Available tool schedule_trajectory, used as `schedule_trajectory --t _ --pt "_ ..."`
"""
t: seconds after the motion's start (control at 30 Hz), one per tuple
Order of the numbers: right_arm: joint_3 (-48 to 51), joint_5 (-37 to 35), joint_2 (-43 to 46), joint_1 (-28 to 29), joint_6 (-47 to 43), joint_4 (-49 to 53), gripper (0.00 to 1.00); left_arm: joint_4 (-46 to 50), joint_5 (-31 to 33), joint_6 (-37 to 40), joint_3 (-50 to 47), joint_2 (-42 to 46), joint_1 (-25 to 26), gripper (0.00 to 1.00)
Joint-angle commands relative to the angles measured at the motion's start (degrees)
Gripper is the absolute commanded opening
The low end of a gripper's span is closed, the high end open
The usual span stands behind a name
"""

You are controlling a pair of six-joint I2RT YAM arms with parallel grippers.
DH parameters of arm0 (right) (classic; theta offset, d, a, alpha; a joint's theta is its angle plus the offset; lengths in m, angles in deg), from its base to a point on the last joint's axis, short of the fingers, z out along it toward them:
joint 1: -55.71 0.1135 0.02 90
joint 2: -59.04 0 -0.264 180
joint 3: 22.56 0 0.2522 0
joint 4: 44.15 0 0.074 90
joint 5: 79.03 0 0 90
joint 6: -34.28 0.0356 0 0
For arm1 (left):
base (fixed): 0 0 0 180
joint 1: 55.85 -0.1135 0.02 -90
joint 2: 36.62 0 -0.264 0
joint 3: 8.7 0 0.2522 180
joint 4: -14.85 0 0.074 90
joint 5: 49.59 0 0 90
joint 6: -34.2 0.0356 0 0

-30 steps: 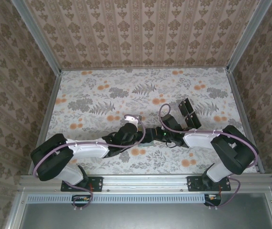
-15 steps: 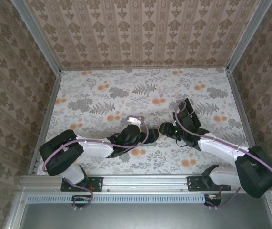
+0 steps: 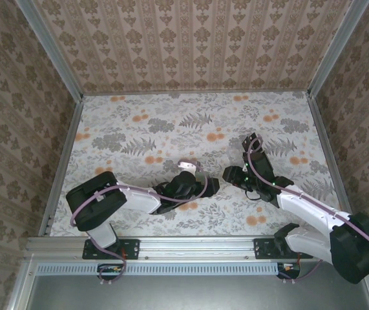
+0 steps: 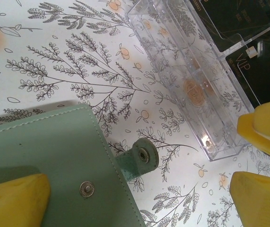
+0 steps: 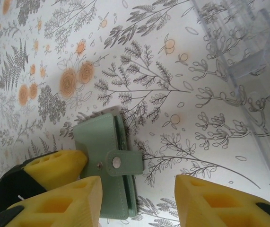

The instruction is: Put the credit cards into the card holder

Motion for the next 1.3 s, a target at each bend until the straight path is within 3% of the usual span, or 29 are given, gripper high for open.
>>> schedule_trajectory --t 0.0,0.2,0.47,0.67,0.87,1.27 --pt "0.7 4.3 1.2 -0.3 -0.6 -0.4 0.41 1.2 1.3 0.4 0.4 2.2 0.5 1.0" --pt "0.1 8.3 0.7 2.8 0.3 -3.3 0.26 9.5 0.2 3.5 2.6 7.9 -2.6 1.0" --pt "-1.6 5.2 -2.7 11.9 2.0 -5.2 0.09 17.9 -0.5 6.1 2.0 14.7 -8.5 1.0" --pt "-2.6 3.7 -7.5 13.7 1.5 -6.1 0.01 27.1 0.5 8.6 2.2 19.4 -12.9 1.0" --pt "-4.3 2.4 -12.5 13.8 0.1 -7.4 0.0 35.8 1.6 11.6 3.6 20.7 -15.4 1.0" --pt "-5.6 3.7 -22.0 13.8 -0.2 -11.5 0.0 38.4 1.5 15.9 5.8 14.6 -16.0 1.0"
